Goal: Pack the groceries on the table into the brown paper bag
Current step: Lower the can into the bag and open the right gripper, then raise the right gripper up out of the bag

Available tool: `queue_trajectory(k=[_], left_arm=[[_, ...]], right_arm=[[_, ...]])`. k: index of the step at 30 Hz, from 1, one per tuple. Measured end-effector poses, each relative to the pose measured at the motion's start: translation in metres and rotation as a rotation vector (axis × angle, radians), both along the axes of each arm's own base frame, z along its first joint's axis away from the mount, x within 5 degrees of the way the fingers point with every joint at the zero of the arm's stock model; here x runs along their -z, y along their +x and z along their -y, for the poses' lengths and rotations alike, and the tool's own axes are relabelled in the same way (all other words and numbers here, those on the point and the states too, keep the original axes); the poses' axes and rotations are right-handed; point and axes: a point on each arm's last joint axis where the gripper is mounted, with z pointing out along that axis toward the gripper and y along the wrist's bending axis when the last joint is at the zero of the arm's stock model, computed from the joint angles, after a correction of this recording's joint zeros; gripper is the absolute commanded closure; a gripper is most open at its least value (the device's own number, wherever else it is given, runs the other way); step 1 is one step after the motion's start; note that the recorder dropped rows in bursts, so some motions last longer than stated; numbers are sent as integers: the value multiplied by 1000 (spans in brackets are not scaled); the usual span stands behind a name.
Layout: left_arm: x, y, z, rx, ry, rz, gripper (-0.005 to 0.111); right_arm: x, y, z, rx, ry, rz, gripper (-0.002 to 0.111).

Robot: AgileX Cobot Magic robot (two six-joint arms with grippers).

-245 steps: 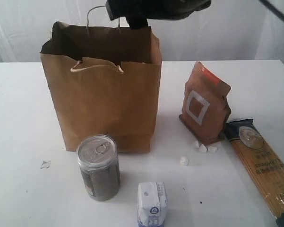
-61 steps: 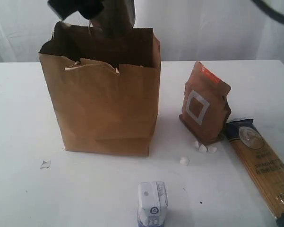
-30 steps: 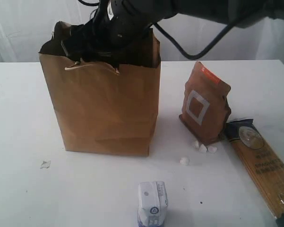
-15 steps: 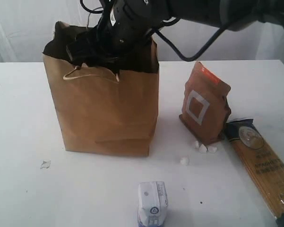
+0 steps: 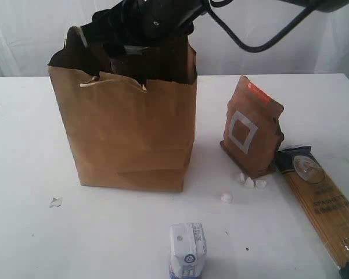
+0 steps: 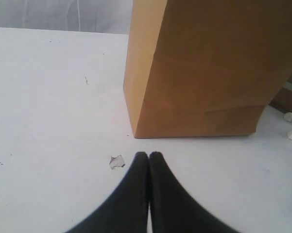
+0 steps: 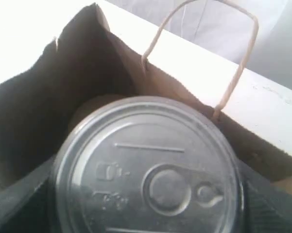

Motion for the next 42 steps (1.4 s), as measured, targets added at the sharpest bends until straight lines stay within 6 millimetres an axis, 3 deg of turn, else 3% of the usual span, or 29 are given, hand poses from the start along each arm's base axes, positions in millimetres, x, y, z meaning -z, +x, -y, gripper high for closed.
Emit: queue_trajectory(k=[8,28,34,42], left_arm=[[0,0,0,0,0,0,107],[0,0,0,0,0,0,107],[0,0,0,0,0,0,107],[0,0,0,0,0,0,107]], right_arm=[[4,0,2,3,-58,-28,23],[3,0,1,-16,-70,-7,23],[-19,-9,11,-38,-59,47,30],[-65,-40,44,-59,-77,125,49]])
